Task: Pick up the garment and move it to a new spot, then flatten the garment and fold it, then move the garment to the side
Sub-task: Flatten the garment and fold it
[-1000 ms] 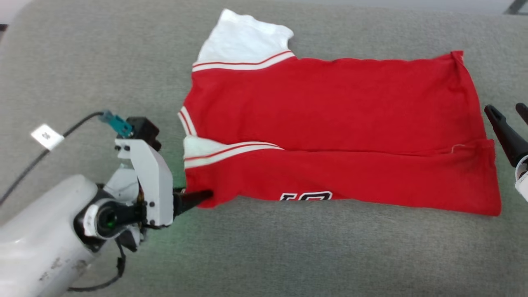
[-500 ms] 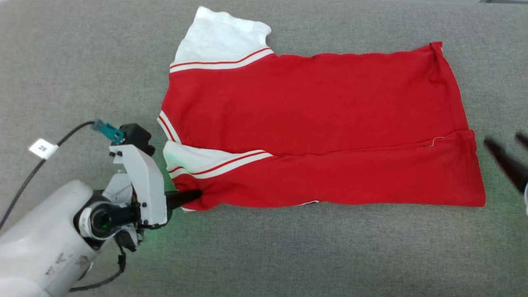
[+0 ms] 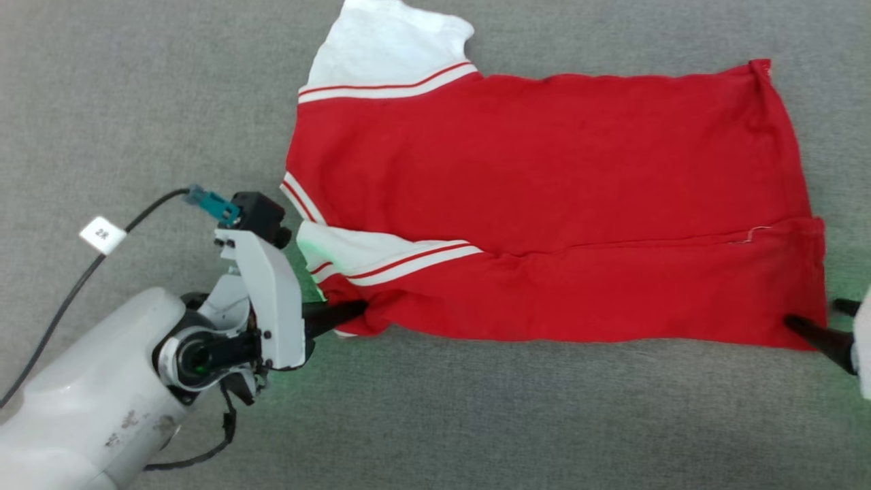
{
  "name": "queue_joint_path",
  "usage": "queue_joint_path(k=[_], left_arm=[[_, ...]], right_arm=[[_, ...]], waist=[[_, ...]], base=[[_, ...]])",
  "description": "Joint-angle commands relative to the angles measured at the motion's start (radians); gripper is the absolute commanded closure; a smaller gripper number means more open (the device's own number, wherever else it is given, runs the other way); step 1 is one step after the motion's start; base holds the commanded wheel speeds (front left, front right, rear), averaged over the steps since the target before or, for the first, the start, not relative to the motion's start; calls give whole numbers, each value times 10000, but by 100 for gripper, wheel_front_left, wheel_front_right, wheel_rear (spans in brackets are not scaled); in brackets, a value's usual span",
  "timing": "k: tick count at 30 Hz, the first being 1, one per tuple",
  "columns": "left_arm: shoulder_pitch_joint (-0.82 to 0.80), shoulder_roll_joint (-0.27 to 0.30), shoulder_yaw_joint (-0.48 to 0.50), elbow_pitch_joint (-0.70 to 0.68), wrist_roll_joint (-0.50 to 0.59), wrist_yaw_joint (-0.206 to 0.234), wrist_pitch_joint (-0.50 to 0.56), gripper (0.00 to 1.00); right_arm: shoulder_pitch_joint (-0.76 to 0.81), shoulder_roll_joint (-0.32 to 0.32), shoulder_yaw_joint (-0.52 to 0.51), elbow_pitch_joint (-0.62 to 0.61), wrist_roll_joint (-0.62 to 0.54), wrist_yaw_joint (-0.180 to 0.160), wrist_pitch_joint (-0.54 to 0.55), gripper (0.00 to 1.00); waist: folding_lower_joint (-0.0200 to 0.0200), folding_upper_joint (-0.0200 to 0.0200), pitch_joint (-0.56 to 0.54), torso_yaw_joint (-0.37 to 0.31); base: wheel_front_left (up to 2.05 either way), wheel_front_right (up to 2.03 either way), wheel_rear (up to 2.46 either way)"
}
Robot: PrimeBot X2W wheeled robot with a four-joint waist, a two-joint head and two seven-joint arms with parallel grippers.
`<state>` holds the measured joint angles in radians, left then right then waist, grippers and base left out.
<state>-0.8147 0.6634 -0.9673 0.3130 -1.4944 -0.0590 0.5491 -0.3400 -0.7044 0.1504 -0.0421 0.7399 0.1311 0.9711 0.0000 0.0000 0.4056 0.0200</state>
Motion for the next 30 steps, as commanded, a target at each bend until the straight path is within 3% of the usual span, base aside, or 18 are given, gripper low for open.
queue_joint_path(k=[1, 3, 5, 6, 7, 11, 16, 25, 30], left_arm=[[221, -394, -284, 175, 93, 24, -14, 100], [198, -420, -284, 227, 139, -29, -59, 100], [198, -430, -268, 282, 160, -96, -116, 100], [198, -430, -268, 282, 160, -96, -116, 100], [230, -411, -261, 303, 175, -109, -164, 100], [461, -180, -259, 351, 278, -172, -322, 100], [910, 241, -116, 43, 171, -244, -642, 100], [2139, 1916, 148, -1974, 9, 83, -1243, 100], [2756, 2573, 251, -3227, -87, 416, -1594, 100]], right_arm=[[-104, 196, 245, 287, 62, -7, 6, 0], [-186, 377, 515, 668, -14, -5, -140, 0], [-239, 481, 721, 1012, -109, -5, -319, 68], [-239, 481, 721, 1012, -109, -5, -319, 68], [-289, 560, 797, 1139, -129, -5, -451, 100], [-260, 736, 1044, 1485, 139, -4, -764, 100], [241, 487, 957, 1362, 416, -2, -1125, 100], [1801, -193, 135, -241, 955, -4, -915, 100], [2808, -201, -498, -1155, 1007, -4, -709, 100]], waist=[[0, 0, 112, 125], [0, 0, 144, 169], [0, 0, 155, 185], [0, 0, 155, 185], [0, 0, 155, 175], [0, 0, 68, 92], [0, 0, -273, 124], [0, 0, -603, 124], [0, 0, -625, 180]], base=[[0, 0, 0], [0, 0, 0], [0, 0, 0], [0, 0, 0], [0, 0, 0], [0, 0, 0], [0, 0, 0], [0, 0, 0], [0, 0, 0]])
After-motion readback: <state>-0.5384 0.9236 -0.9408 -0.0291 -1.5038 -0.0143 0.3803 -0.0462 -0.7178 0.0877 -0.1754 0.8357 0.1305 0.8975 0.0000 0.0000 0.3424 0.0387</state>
